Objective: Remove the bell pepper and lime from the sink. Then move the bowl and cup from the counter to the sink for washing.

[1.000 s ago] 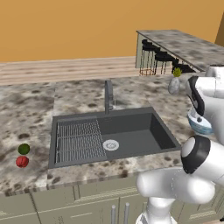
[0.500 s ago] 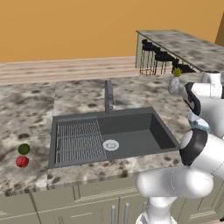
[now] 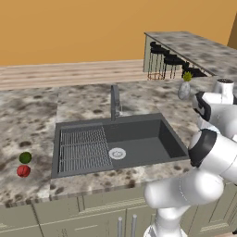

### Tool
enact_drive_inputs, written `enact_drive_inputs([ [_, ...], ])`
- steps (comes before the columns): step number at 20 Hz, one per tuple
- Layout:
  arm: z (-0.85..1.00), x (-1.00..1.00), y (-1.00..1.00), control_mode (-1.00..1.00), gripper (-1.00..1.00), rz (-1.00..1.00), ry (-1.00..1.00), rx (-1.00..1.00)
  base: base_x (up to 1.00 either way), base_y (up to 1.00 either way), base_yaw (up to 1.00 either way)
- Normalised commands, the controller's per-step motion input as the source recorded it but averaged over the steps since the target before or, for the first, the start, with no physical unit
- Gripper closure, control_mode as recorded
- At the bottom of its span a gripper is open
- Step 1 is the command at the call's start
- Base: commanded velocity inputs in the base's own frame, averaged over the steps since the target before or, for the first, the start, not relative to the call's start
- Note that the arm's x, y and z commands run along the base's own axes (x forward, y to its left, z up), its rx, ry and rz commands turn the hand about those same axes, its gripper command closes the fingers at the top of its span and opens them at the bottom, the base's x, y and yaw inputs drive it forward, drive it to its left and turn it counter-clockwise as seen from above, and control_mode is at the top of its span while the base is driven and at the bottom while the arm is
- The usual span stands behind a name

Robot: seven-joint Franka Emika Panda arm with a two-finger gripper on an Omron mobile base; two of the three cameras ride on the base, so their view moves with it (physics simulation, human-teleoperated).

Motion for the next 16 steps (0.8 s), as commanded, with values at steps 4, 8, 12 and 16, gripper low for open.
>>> enact_drive_inputs([
  [4, -0.19, 0.20, -0.10, -1.00, -1.00, 0.00, -0.07, 0.00, 0.00, 0.00, 0.00],
  [8, -0.19, 0.23, -0.11, -1.00, -1.00, 0.00, -0.04, 0.00, 0.00, 0.00, 0.00],
  [12, -0.17, 0.23, -0.09, -1.00, -1.00, 0.00, -0.04, 0.00, 0.00, 0.00, 0.00],
  [16, -0.17, 0.26, -0.12, -1.00, -1.00, 0.00, -0.01, -0.02, 0.00, 0.00, 0.00],
])
